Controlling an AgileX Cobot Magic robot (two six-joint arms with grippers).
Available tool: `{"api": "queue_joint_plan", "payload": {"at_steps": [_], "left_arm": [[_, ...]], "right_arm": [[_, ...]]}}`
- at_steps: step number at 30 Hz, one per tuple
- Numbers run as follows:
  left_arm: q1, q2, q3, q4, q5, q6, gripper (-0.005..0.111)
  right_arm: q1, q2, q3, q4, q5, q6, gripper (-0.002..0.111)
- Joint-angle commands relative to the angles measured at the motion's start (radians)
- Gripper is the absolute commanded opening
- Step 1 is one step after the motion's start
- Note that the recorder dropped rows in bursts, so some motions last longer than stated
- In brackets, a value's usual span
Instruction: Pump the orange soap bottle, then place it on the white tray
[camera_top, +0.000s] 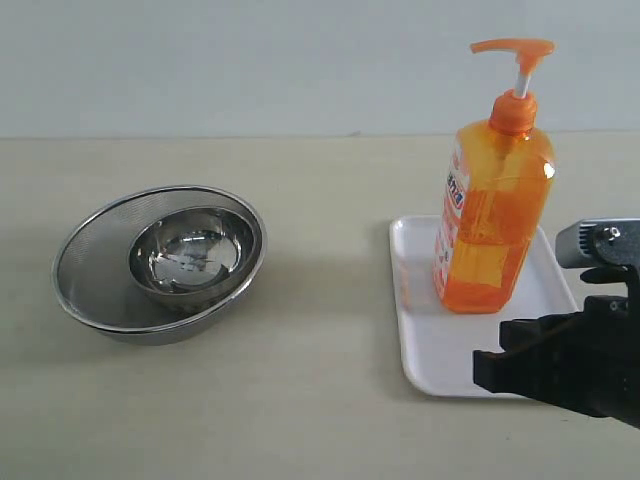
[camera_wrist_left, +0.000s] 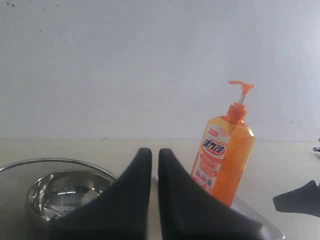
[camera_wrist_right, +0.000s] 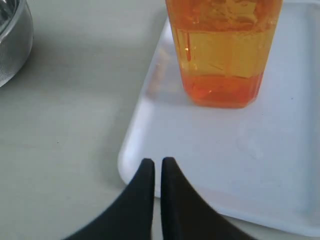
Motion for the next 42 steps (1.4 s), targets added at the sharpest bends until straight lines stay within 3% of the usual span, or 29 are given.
{"api": "queue_joint_plan", "payload": {"at_steps": [1,9,26,40,42], "left_arm": [[0.021,-0.003,0.004,-0.006,-0.037,0.102,0.005],[0.099,-0.003,0.004,-0.006,-0.092,0.173,0.005],[0.099,-0.003,0.004,-0.006,-0.085,0.123,0.005],[0.099,-0.003,-0.021,-0.006,0.064,0.194,0.005],[0.099,-0.003,-0.021,-0.006,0.039,0.129,0.005]], "right_arm": [[0.001,-0.001,0.003,-0.005,-0.009,-0.002,0.000],[0.001,-0.001,0.003,-0.005,-0.009,-0.002,0.000],[0.001,-0.001,0.003,-0.005,-0.013,-0.002,0.000],[0.001,-0.001,0.003,-0.005,-0.013,-0.002,0.000],[0.001,-0.001,0.003,-0.005,-0.013,-0.002,0.000]]}}
